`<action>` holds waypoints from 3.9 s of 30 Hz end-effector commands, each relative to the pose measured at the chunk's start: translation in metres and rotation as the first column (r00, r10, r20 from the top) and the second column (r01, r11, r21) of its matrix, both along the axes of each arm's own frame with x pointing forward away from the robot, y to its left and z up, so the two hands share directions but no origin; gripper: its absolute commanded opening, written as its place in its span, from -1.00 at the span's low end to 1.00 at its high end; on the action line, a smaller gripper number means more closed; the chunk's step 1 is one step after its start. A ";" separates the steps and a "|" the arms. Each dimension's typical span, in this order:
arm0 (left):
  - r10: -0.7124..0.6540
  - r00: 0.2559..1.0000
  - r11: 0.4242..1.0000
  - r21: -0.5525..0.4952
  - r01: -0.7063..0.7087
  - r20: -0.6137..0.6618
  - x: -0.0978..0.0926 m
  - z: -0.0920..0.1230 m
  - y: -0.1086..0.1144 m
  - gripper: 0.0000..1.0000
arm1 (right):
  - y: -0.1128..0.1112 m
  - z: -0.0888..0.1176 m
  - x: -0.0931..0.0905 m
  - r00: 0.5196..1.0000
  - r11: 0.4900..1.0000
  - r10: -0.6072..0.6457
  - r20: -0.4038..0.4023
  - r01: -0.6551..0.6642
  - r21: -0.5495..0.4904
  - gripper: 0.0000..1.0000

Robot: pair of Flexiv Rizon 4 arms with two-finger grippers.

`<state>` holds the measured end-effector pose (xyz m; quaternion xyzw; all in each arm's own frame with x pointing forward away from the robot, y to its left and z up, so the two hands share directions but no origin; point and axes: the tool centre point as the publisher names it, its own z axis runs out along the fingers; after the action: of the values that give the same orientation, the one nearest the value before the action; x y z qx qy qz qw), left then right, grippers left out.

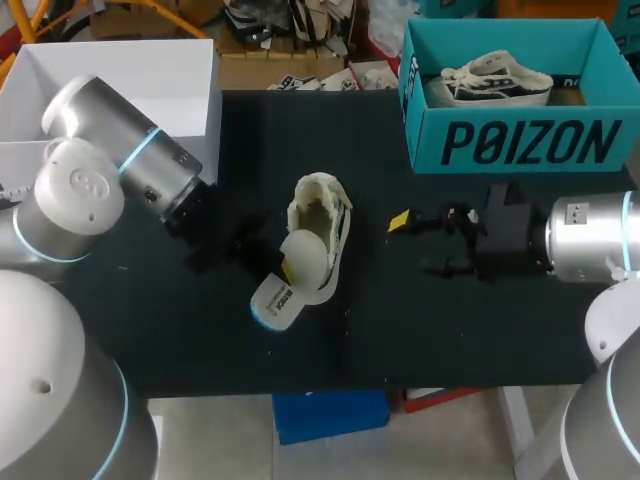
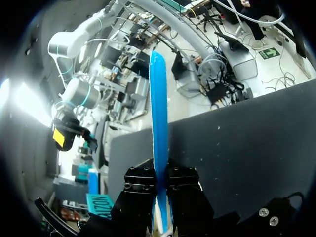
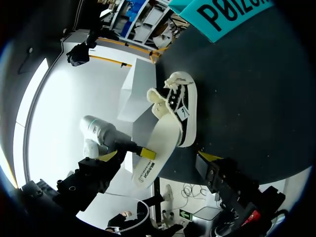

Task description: Take the shoe out of the shoebox, open the shoe tongue, remove and reinsert the insole, then place the shoe into the shoebox

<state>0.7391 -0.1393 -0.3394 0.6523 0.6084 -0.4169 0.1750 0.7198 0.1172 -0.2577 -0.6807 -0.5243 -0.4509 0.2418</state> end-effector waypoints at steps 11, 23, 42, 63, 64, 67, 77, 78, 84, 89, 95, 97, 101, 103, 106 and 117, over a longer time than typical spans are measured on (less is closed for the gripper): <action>0.014 1.000 0.999 0.029 -0.014 0.003 0.026 -0.015 -0.020 -1.00 | 0.001 0.000 0.000 1.000 1.000 -0.002 -0.001 0.002 -0.002 1.00; 0.040 0.999 0.998 0.054 -0.041 0.026 0.049 -0.027 -0.028 -1.00 | 0.001 0.000 0.000 1.000 1.000 -0.002 -0.001 0.002 -0.002 1.00; 0.098 0.995 0.993 0.066 -0.100 0.035 0.083 -0.042 -0.039 -1.00 | 0.001 0.000 0.000 1.000 1.000 -0.002 -0.001 0.002 -0.002 1.00; 0.134 0.988 0.986 0.089 -0.141 0.074 0.080 -0.032 -0.033 0.25 | 0.001 0.000 0.000 1.000 1.000 -0.002 -0.001 0.002 -0.002 1.00; 0.127 0.989 0.987 0.089 -0.134 0.076 0.078 -0.031 -0.032 0.15 | 0.001 0.000 0.000 1.000 1.000 -0.002 -0.001 0.002 -0.002 1.00; 0.117 0.990 0.989 0.086 -0.124 0.080 0.071 -0.026 -0.029 0.04 | 0.001 0.000 0.000 1.000 1.000 -0.002 -0.001 0.002 -0.002 1.00; 0.053 0.995 0.996 0.072 -0.059 0.088 0.038 -0.012 -0.021 -0.14 | 0.001 0.000 0.000 1.000 1.000 -0.002 -0.001 0.002 -0.002 1.00; 0.046 0.995 0.996 0.071 -0.052 0.084 0.035 -0.012 -0.021 -0.15 | 0.001 0.000 0.000 1.000 1.000 -0.002 -0.001 0.002 -0.002 1.00; 0.018 0.996 0.996 0.084 -0.025 0.087 0.023 -0.012 -0.016 -1.00 | 0.001 0.000 0.000 1.000 1.000 -0.002 -0.001 0.002 -0.002 1.00; 0.013 0.996 0.995 0.094 -0.021 0.090 0.023 -0.015 -0.016 -1.00 | 0.001 0.000 0.000 1.000 1.000 -0.002 -0.001 0.002 -0.002 1.00; 0.025 0.995 0.995 0.094 -0.034 0.101 0.029 -0.018 -0.019 -1.00 | 0.001 0.000 0.000 1.000 1.000 -0.002 -0.001 0.002 -0.002 1.00; 0.030 0.994 0.995 0.091 -0.039 0.102 0.031 -0.017 -0.020 -1.00 | 0.001 0.000 0.000 1.000 1.000 -0.002 -0.001 0.002 -0.002 1.00; 0.040 0.994 0.995 0.084 -0.049 0.106 0.037 -0.018 -0.023 -1.00 | 0.001 0.000 0.000 1.000 1.000 -0.002 -0.001 0.002 -0.002 1.00; 0.043 0.993 0.995 0.082 -0.052 0.107 0.040 -0.019 -0.025 -1.00 | 0.001 0.000 0.000 1.000 1.000 -0.002 -0.001 0.002 -0.002 1.00; 0.053 0.993 0.995 0.079 -0.062 0.109 0.045 -0.021 -0.027 -1.00 | 0.001 0.000 0.000 1.000 1.000 -0.002 -0.001 0.002 -0.002 1.00; 0.090 0.990 0.993 0.066 -0.097 0.105 0.062 -0.030 -0.033 -1.00 | 0.001 0.000 0.000 1.000 1.000 -0.002 -0.001 0.002 -0.002 1.00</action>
<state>0.7963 -0.1665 -0.3637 0.6500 0.6425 -0.3524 0.2015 0.7200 0.1188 -0.2581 -0.6816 -0.5240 -0.4506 0.2406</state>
